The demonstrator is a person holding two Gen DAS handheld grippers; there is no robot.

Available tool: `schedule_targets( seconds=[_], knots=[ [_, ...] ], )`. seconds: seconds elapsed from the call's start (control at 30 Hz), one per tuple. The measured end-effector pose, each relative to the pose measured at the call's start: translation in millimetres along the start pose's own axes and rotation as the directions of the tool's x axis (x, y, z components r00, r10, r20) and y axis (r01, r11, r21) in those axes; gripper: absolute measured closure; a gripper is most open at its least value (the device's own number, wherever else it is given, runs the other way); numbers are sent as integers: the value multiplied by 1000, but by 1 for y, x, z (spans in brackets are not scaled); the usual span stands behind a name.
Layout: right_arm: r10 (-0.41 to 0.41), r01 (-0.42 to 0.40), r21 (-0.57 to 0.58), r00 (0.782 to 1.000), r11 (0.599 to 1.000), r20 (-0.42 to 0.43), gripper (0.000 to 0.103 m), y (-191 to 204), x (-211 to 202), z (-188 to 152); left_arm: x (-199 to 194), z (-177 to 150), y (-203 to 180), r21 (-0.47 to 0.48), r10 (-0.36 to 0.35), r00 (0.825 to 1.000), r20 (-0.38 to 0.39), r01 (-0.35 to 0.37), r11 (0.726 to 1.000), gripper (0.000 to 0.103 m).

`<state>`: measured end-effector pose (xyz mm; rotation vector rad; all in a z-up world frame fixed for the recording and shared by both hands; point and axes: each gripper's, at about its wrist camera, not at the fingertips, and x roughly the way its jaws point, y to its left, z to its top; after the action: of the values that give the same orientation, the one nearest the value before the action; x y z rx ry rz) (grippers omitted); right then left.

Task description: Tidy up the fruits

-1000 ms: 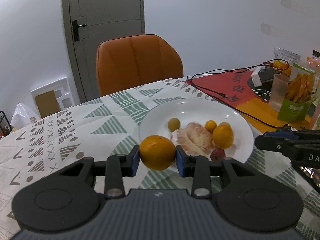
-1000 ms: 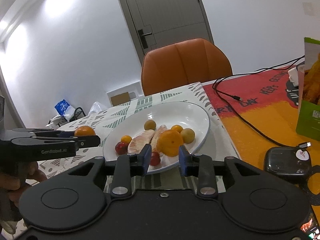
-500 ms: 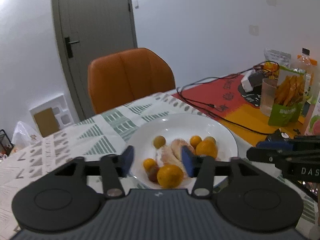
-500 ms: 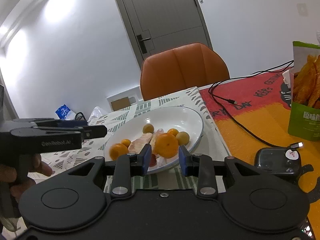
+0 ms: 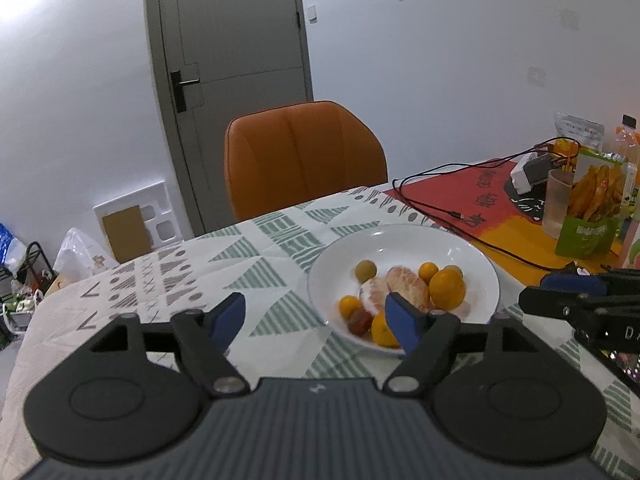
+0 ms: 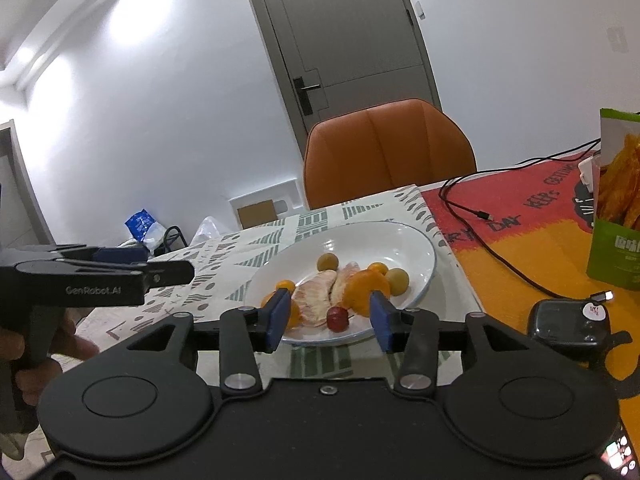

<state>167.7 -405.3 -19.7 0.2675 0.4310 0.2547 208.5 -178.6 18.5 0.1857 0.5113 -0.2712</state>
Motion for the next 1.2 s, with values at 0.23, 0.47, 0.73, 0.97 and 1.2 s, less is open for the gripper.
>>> schedule_targets(
  seconds=[0.23,0.47,0.73,0.97,1.2],
  knots=[
    [5,-5,-21,1000,1000,16,33,17,-13,-3,-24,-13,12,-30,33,999,1,-33,999,15],
    [19,-17,-50,999,999,35,9,40,-25,-7,-49,-28,28,-73,56,998,-10,-57,996,8],
    [36,-34,-65,999,997,23,0,66,-35,-11,-82,-44,53,-155,115,993,0,-113,981,8],
    [46,-44,-77,999,996,19,0,84,-43,-15,-110,-57,68,-201,162,987,7,-157,967,7],
    [86,-87,-105,996,991,-22,0,101,-47,-22,-137,-67,77,-248,206,978,28,-193,949,7]
  ],
)
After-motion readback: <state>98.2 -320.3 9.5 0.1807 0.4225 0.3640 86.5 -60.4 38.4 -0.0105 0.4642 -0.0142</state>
